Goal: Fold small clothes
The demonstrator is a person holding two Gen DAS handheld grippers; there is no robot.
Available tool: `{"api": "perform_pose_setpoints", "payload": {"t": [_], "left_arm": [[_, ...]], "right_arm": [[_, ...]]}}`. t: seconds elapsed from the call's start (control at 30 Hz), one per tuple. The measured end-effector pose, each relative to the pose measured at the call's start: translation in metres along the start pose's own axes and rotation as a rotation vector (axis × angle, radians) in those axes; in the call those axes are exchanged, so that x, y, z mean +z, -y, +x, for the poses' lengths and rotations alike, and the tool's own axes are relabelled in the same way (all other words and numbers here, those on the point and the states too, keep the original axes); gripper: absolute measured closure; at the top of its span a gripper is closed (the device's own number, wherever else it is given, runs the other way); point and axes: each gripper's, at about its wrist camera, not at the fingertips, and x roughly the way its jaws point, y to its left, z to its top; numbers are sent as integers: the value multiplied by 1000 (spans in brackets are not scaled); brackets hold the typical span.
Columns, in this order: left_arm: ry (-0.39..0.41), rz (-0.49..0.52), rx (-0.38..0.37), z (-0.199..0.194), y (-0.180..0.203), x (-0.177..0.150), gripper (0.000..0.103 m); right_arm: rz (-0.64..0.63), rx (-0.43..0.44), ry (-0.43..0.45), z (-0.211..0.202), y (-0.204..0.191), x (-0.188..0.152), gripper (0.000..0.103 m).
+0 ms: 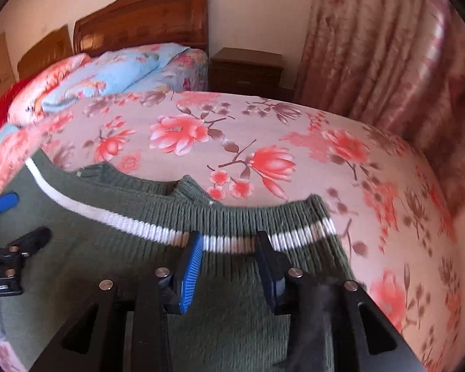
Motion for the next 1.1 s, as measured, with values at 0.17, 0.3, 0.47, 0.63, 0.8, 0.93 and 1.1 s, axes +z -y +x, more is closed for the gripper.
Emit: {"api": "perform_pose_setpoints", "payload": {"t": [0.17, 0.3, 0.47, 0.63, 0.8, 0.93, 1.1], "left_arm": [[0, -1, 1, 0, 0, 0, 0], [2, -4, 2, 1, 0, 0, 0], [-1, -7, 1, 1, 0, 0, 0], [-1, -10, 0, 2, 0, 1, 0], [-11, -28, 48, -2, 5, 3, 0], [49, -115, -84, -32, 17, -9, 0], [43, -15, -31, -30, 32, -39, 0]], "right_arm": [[153, -22, 28, -6, 26, -1, 70], [201, -17, 47, -28, 20, -7, 69], [-72, 158, 26, -37, -42, -24, 68], [17, 109, 23, -31, -22, -33, 68], [101, 56, 13, -46, -1, -42, 68], [51, 180, 78, -68, -22, -50, 67], [-71, 186, 89, -61, -32, -70, 66]]}}
